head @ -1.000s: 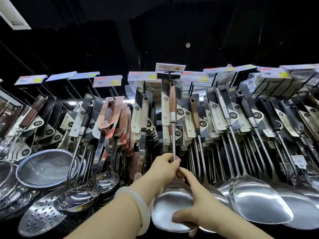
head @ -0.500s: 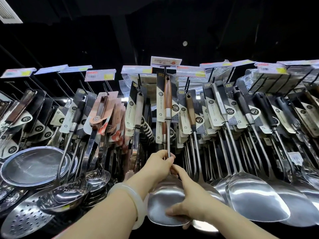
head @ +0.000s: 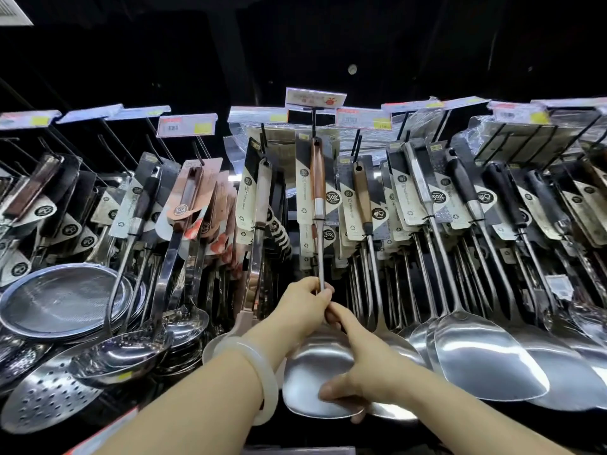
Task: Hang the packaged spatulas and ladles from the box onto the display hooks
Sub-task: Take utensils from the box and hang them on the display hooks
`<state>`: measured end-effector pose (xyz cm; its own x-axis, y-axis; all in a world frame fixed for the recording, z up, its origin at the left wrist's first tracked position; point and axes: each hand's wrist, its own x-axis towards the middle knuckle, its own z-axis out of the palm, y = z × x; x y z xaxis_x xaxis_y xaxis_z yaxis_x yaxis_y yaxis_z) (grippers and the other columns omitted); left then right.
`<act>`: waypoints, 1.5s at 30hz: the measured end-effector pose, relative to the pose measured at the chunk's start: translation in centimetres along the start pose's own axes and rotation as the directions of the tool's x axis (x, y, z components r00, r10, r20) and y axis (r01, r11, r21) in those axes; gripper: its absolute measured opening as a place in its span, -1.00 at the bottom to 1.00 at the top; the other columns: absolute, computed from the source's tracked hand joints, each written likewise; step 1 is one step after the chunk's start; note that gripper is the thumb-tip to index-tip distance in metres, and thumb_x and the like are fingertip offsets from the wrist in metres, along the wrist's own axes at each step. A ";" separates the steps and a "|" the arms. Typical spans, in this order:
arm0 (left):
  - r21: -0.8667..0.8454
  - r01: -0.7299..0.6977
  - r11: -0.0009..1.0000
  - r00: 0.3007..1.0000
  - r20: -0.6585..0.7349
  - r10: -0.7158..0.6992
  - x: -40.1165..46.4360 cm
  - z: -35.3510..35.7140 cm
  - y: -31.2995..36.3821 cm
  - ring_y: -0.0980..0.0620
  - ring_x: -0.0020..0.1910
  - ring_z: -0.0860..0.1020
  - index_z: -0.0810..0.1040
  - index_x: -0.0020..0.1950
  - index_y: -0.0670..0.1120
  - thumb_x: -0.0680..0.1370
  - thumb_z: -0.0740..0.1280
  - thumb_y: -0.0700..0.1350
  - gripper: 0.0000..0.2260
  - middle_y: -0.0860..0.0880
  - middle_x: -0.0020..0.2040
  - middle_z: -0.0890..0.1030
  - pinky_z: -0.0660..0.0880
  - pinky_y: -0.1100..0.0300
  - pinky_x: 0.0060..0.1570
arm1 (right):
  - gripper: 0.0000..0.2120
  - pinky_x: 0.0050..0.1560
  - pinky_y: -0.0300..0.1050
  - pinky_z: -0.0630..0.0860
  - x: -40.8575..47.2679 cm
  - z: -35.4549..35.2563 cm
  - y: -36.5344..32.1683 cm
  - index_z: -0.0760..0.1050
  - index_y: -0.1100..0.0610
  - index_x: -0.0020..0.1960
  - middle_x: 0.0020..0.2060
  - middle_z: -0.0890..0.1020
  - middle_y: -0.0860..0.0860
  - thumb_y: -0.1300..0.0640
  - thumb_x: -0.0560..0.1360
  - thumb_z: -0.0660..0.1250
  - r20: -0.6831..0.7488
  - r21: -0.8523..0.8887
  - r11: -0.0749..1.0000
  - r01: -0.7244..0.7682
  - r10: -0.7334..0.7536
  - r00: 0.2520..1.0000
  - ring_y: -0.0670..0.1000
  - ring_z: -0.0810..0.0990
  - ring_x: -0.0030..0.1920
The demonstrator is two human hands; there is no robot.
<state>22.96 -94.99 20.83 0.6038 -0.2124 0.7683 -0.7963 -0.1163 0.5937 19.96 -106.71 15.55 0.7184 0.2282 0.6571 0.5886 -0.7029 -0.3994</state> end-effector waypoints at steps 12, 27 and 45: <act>-0.008 0.070 0.997 0.995 -0.068 -0.071 1.2 1.0 -2.1 0.04 -0.43 0.43 0.49 -0.12 -0.10 0.58 0.17 -0.22 -0.85 -0.06 -0.36 0.48 0.45 0.18 -0.31 | 0.05 0.11 -0.24 0.53 0.0 0.1 0.1 -0.10 -0.24 0.47 0.24 0.38 -0.24 0.24 0.27 0.50 0.021 -0.030 0.999 -0.032 0.033 0.999 -0.12 0.44 0.19; 0.424 0.123 0.897 0.992 -0.090 -0.094 2.8 0.7 -3.8 -0.14 0.06 0.53 0.51 0.00 -0.15 0.57 0.19 -0.14 -0.86 -0.20 0.12 0.58 0.44 0.10 0.11 | -0.04 -0.31 -0.02 0.61 3.2 2.0 0.4 -0.18 -0.12 0.50 0.18 0.48 0.18 0.26 0.38 0.40 0.066 -0.419 0.881 -0.220 0.271 0.960 0.02 0.49 -0.44; 0.775 -0.370 0.512 0.889 0.136 0.437 -4.3 1.4 4.4 -0.13 0.53 -0.07 -0.05 0.51 -0.13 0.54 0.24 0.03 -0.32 -0.16 0.54 -0.02 0.00 -0.05 0.51 | -0.50 0.29 -0.01 0.38 -6.4 -6.2 -6.8 0.36 0.14 0.33 0.24 0.39 0.13 0.01 0.45 0.37 -0.192 -0.772 0.614 -0.164 0.021 0.981 0.15 0.41 0.24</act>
<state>16.78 -95.90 19.82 0.1840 -0.3720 0.9098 -0.6596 -0.7330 -0.1664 9.05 -107.53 18.02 0.6458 0.0797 0.7593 -0.0432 -0.9891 0.1406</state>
